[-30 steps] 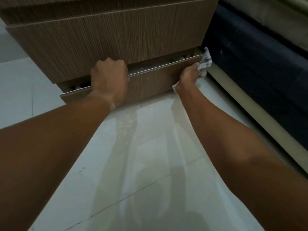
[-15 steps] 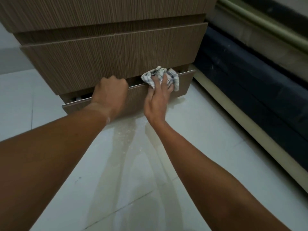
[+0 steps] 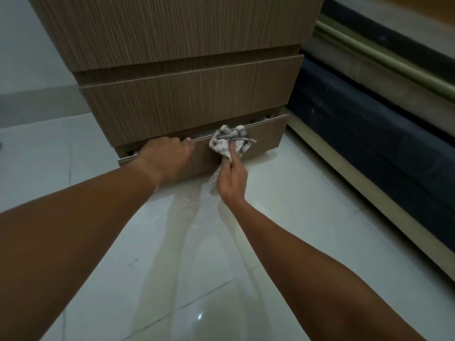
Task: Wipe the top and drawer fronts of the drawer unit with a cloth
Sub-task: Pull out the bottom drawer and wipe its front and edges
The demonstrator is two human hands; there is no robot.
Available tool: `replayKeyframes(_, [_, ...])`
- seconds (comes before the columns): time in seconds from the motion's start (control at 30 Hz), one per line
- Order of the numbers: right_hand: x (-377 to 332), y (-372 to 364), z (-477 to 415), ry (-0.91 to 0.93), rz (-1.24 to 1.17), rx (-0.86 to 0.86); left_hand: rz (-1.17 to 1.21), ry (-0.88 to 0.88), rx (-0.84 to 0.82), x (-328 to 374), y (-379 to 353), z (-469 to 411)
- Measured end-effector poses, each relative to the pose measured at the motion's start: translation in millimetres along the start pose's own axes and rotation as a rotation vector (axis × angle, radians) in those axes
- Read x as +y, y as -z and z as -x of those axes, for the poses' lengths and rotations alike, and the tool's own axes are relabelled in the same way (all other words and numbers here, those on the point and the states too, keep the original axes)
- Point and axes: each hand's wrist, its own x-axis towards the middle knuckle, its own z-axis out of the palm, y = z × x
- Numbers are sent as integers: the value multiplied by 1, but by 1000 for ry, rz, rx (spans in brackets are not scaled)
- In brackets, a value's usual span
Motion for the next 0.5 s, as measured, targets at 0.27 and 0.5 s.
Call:
replayKeyframes(0.27, [-33, -21, -24, -231, -179, 77, 58, 57, -85, 0, -10, 2])
replayKeyframes(0.5, [-57, -14, -28, -329, -332, 132, 146, 133, -137, 4, 31, 1])
